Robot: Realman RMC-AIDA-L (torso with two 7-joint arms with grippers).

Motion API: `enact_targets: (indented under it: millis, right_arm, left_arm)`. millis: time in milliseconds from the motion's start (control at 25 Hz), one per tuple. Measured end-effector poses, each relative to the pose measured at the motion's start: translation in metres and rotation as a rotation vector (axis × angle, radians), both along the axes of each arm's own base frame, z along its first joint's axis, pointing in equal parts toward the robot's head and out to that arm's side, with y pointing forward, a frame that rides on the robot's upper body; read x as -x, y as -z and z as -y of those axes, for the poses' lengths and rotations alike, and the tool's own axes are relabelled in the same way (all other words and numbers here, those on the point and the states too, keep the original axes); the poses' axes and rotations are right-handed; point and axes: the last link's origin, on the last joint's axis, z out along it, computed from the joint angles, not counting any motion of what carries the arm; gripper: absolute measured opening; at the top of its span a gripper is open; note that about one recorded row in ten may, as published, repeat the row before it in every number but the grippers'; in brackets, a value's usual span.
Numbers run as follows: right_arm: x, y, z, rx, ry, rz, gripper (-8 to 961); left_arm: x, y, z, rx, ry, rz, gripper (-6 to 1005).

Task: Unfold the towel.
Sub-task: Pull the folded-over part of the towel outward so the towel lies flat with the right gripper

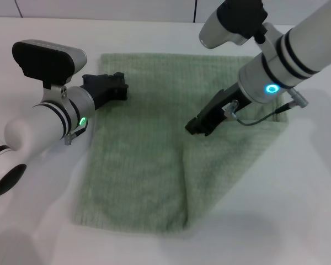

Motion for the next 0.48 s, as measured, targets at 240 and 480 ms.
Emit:
enact_targets:
  millis: [240,480]
  right_arm:
    - [0.011,-0.022,0.016,0.024,-0.001,0.001,21]
    - [0.025,-0.049,0.042,0.043,-0.008,0.01,22]
  left_arm:
    - [0.001,-0.001,0.0,-0.001,-0.002,-0.002,-2]
    - [0.001,-0.001,-0.001,-0.002,-0.003,-0.001,-2]
